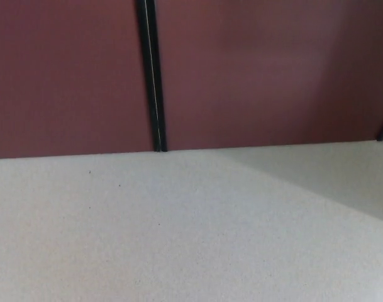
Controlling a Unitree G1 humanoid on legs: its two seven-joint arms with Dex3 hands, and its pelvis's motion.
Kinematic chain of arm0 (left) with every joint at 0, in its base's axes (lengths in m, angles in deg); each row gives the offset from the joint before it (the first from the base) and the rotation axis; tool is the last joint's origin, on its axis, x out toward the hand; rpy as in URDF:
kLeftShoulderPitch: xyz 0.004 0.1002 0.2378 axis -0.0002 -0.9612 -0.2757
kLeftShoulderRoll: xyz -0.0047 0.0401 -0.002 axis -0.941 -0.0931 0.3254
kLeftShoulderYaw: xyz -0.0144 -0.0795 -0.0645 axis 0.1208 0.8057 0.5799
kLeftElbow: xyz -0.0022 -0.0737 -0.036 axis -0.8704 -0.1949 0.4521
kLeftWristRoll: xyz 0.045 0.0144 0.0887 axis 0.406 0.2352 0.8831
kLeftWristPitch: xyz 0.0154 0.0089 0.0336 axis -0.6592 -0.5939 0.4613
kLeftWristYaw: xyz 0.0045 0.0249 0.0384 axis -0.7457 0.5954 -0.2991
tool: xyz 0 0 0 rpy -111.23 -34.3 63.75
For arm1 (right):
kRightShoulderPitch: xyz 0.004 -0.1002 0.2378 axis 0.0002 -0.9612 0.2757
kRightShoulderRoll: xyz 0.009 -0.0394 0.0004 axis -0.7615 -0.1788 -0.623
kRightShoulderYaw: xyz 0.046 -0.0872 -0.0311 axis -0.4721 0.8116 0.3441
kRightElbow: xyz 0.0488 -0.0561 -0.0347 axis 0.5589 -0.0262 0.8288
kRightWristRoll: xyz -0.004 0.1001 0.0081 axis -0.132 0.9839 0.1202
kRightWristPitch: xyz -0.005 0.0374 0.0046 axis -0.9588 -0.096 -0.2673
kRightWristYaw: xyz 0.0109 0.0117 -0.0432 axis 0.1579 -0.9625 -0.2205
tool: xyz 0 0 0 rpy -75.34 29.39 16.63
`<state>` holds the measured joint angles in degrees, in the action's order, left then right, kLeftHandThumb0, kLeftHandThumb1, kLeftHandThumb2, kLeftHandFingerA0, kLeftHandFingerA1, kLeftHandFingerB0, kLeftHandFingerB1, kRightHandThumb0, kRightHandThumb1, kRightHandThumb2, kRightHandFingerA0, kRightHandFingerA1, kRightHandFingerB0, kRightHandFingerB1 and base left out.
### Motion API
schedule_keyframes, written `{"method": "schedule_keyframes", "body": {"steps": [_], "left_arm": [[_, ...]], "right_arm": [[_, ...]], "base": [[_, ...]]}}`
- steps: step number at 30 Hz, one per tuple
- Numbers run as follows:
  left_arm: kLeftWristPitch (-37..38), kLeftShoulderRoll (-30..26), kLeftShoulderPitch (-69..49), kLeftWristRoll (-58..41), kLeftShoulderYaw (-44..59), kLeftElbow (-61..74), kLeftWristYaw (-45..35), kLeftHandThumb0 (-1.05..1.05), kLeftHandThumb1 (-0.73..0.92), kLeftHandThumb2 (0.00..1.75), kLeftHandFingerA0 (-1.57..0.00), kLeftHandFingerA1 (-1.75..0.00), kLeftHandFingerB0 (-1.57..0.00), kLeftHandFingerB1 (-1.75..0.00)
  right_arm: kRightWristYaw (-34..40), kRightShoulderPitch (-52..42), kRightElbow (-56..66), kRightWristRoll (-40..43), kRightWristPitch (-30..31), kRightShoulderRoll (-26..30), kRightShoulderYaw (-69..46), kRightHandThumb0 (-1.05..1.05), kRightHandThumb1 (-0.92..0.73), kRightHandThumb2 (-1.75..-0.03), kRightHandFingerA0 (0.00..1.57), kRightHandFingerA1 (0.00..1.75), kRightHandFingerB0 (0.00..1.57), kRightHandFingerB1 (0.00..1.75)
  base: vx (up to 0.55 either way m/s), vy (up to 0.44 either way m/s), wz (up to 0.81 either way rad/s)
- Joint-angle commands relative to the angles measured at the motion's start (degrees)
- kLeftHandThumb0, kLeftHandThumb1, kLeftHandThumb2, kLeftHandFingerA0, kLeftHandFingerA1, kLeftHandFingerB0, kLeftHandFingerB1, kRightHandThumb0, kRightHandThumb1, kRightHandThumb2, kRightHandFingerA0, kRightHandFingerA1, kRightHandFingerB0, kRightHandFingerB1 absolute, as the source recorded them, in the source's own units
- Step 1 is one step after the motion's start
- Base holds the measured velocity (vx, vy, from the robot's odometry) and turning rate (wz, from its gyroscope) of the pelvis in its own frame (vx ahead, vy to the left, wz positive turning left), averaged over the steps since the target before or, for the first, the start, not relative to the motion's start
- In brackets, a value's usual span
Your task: The robot walks towards the door handle and put its right hand on it and twist the handle
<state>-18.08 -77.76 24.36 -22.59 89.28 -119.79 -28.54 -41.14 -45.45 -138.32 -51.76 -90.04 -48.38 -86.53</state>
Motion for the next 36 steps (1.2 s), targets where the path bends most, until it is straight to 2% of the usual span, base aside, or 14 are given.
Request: {"method": "schedule_keyframes", "body": {"steps": [1,5,6,16,31,36], "left_arm": [[3.01,-1.03,-0.28,-0.55,0.51,-1.84,-1.50,-0.19,0.61,0.58,-0.51,-0.46,-0.34,-0.36],[3.18,-0.94,-0.16,-0.74,0.74,-2.08,-1.58,-0.19,0.61,0.58,-0.51,-0.46,-0.34,-0.36],[3.33,-0.91,-0.29,-0.59,0.63,-2.10,-1.47,-0.18,0.60,0.57,-0.55,-0.48,-0.35,-0.36],[3.45,-1.00,-0.91,0.57,-0.43,-2.75,-0.98,-0.19,0.60,0.57,-0.55,-0.47,-0.35,-0.37],[4.08,-1.17,-1.27,0.26,-0.88,-2.78,-1.08,-0.19,0.60,0.58,-0.52,-0.46,-0.35,-0.37],[4.20,-1.24,-1.28,0.20,-1.06,-2.88,-1.09,-0.19,0.61,0.58,-0.51,-0.45,-0.35,-0.37]], "right_arm": [[8.47,5.66,1.93,5.38,-10.19,3.12,-4.24,-0.30,-0.57,-0.57,0.77,0.47,0.47,0.36],[8.74,5.86,1.78,5.01,-10.16,3.05,-4.50,-0.31,-0.56,-0.57,0.77,0.48,0.47,0.36],[8.84,5.60,1.81,4.99,-10.29,2.95,-4.64,-0.39,-0.47,-0.70,0.72,0.56,0.42,0.45],[9.14,3.40,1.94,4.01,-12.21,3.00,-4.25,-0.39,-0.49,-0.69,0.53,0.49,0.42,0.44],[10.95,3.46,0.03,3.67,-13.38,3.12,-3.19,-0.41,-0.48,-0.70,0.58,0.52,0.42,0.44],[10.72,3.71,-0.42,4.22,-13.13,3.42,-2.63,-0.41,-0.48,-0.70,0.59,0.52,0.42,0.44]], "base": [[0.00,0.000,0.00],[0.00,0.000,0.00],[0.00,0.000,0.00],[0.00,0.000,0.00],[0.04,0.025,0.01],[0.13,0.216,-0.04]]}}
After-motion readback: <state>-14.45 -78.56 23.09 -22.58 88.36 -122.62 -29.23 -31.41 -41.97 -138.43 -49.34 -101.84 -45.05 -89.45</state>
